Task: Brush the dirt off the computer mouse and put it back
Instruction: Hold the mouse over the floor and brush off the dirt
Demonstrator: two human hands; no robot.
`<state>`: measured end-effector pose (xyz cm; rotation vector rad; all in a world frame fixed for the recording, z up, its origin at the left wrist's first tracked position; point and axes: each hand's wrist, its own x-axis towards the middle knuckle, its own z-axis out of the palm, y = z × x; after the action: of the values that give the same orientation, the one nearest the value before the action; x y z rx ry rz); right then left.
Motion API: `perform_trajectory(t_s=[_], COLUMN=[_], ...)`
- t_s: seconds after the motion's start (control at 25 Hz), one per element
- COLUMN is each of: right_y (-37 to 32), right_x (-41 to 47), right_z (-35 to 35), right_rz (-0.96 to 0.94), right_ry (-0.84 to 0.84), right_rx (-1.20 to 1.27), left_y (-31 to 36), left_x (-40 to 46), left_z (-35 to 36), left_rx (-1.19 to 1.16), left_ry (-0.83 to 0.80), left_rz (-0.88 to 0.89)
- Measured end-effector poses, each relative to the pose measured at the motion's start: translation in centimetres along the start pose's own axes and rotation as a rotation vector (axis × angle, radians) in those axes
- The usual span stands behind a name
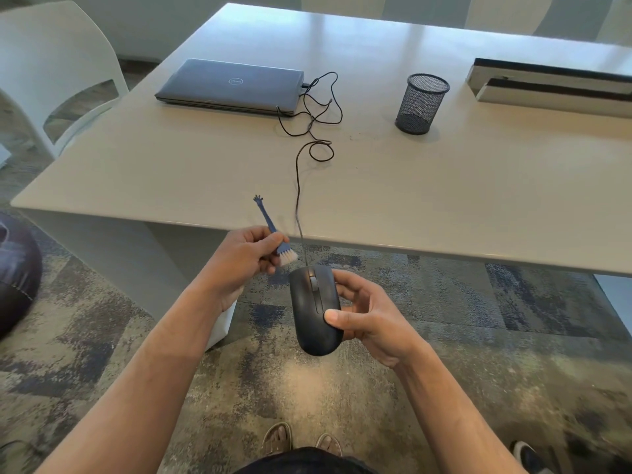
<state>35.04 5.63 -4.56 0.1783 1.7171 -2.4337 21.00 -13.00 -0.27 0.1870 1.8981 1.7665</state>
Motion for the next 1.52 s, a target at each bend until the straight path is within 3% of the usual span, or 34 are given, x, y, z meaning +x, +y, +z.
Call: perform_trajectory(t_s=[0.56,0.88,1.08,1.32,1.52], right_y=[0.2,0.3,-0.3,0.0,0.1], right_x=[0.1,0.3,-0.1,0.1,0.5], right_z=[-0.3,0.2,-0.3,0.1,0.8], right_rz=[-0.018,0.014,-0.006,0.004,0.010], right_ry=[0.036,-0.007,0.068,0.098,0.157], right_rx=[0.066,0.010,0.042,0.030,0.008], left_y=[-0.1,-0.2,-0.6,-0.3,-1.0], left_x=[-0.9,-0.6,-1.5,-2.3,-3.3], left_z=[-1.3,-0.4,-1.4,-1.3,-0.5], left_rx=[0.117,0.034,0.166,-0.111,-0.253], left_ry=[-0.206,-0.069,-0.257,-0.101,-0.242], left_rz=[-0.051,0.013,-0.032,-0.020,-0.101])
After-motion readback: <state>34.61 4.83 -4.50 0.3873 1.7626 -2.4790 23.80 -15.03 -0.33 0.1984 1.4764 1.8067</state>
